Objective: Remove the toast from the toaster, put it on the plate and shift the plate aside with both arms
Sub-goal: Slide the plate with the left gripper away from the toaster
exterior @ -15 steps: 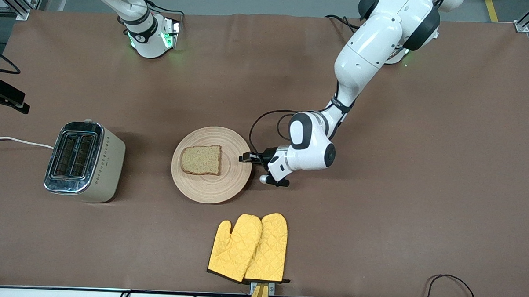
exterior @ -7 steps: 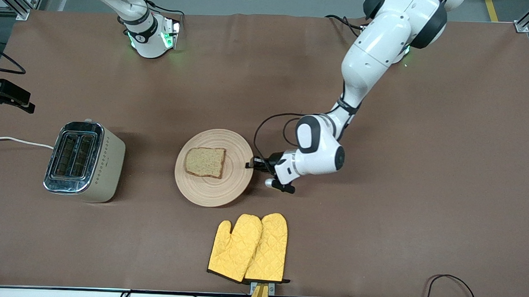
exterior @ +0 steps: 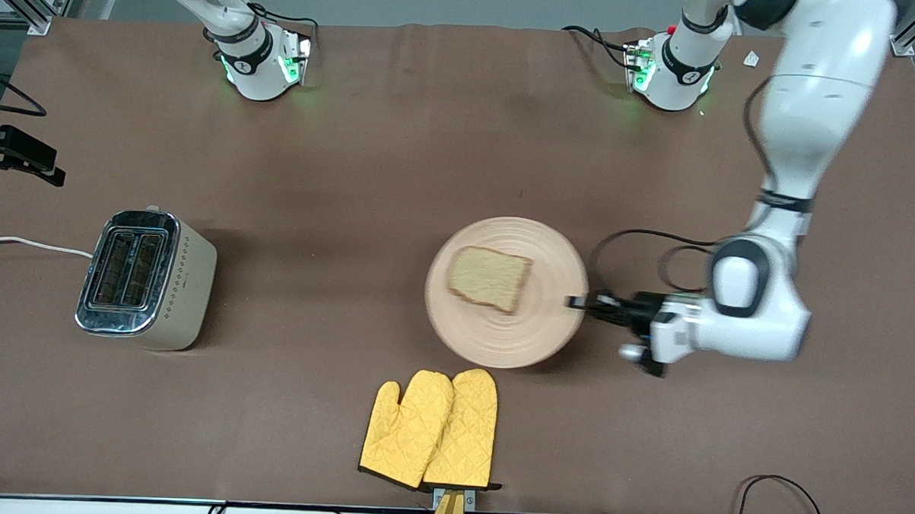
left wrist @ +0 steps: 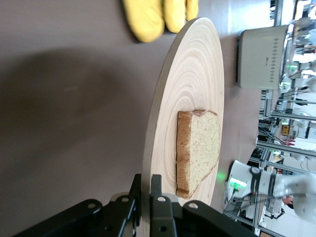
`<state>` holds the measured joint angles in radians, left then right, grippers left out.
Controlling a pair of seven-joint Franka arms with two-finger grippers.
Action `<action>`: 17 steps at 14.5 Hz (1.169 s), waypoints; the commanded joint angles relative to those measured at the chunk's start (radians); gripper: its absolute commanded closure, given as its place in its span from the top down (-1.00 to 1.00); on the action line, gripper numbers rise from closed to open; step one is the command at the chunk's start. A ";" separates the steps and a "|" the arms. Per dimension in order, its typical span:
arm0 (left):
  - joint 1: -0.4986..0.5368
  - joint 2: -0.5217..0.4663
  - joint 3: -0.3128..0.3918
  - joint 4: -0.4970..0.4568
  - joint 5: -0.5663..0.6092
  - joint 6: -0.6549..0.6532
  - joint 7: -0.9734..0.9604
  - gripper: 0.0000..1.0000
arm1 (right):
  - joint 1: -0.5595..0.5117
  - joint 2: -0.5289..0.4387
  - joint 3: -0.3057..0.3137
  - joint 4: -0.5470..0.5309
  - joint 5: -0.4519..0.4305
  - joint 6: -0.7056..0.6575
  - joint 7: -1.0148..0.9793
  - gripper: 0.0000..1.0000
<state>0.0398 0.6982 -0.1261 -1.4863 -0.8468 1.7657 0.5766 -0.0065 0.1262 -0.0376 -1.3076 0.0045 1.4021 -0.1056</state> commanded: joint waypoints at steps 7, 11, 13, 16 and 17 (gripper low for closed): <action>0.446 0.084 -0.023 0.003 0.043 -0.169 0.210 -1.00 | -0.023 -0.076 0.015 -0.099 -0.001 0.021 -0.009 1.00; 0.499 0.207 -0.024 0.024 0.034 -0.198 0.223 -1.00 | 0.003 -0.077 0.008 -0.099 -0.004 0.025 -0.002 1.00; 0.502 0.219 -0.023 0.024 0.035 -0.198 0.227 -0.99 | -0.004 -0.076 0.007 -0.099 -0.003 0.026 -0.003 1.00; 0.503 0.228 -0.023 0.038 0.037 -0.196 0.230 -0.94 | -0.018 -0.072 0.001 -0.099 -0.003 0.026 -0.003 1.00; 0.503 0.228 -0.021 0.040 0.038 -0.196 0.236 -0.79 | -0.015 -0.069 -0.016 -0.098 -0.003 0.026 -0.005 1.00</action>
<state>0.5331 0.9337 -0.1413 -1.4699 -0.7919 1.6123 0.8068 -0.0114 0.0794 -0.0412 -1.3740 0.0031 1.4136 -0.1056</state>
